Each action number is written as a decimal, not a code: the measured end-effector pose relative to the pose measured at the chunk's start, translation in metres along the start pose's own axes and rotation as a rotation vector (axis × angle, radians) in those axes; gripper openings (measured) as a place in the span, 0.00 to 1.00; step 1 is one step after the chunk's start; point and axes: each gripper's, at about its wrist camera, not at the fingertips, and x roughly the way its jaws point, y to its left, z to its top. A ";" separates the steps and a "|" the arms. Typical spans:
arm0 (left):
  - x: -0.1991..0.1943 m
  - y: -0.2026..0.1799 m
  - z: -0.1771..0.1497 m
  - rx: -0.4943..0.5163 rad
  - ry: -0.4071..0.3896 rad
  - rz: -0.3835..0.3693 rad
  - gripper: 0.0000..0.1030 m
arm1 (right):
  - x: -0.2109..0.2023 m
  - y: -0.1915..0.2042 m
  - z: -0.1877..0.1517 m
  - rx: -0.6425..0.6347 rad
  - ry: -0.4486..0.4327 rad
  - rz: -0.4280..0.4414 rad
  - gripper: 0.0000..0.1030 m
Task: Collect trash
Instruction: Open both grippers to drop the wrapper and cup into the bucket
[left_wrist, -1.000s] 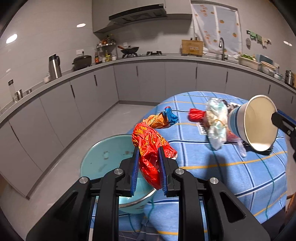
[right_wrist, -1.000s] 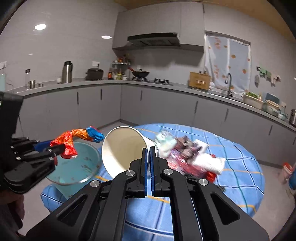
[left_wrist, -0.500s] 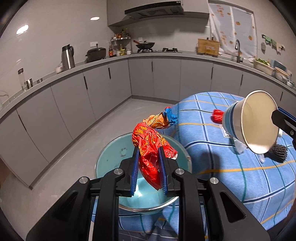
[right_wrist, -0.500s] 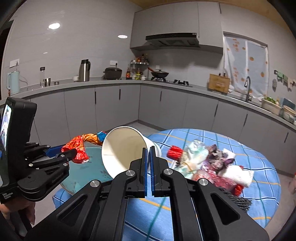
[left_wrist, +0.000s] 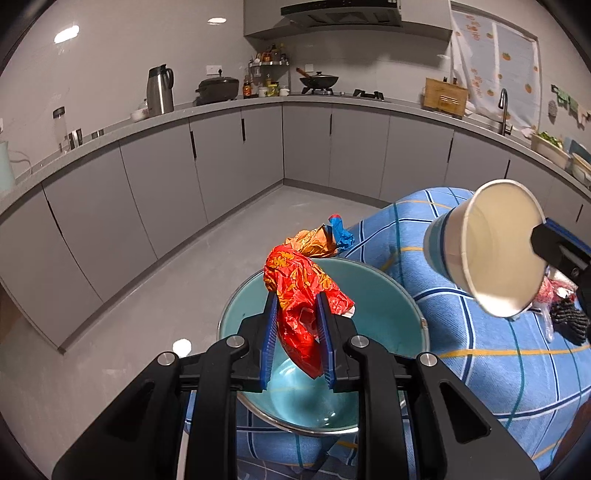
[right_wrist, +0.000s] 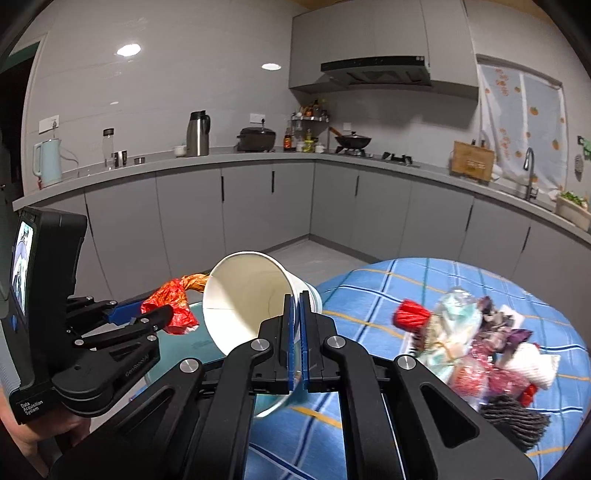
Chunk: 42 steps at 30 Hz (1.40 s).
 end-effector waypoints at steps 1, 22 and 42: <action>0.002 0.001 0.000 -0.002 0.003 0.004 0.22 | 0.003 0.002 0.000 0.000 0.005 0.006 0.04; 0.024 0.005 -0.010 -0.011 0.029 0.048 0.53 | 0.063 0.005 -0.035 0.004 0.153 0.048 0.22; 0.000 -0.035 -0.015 0.057 -0.007 0.003 0.70 | 0.018 -0.041 -0.039 0.048 0.126 -0.071 0.32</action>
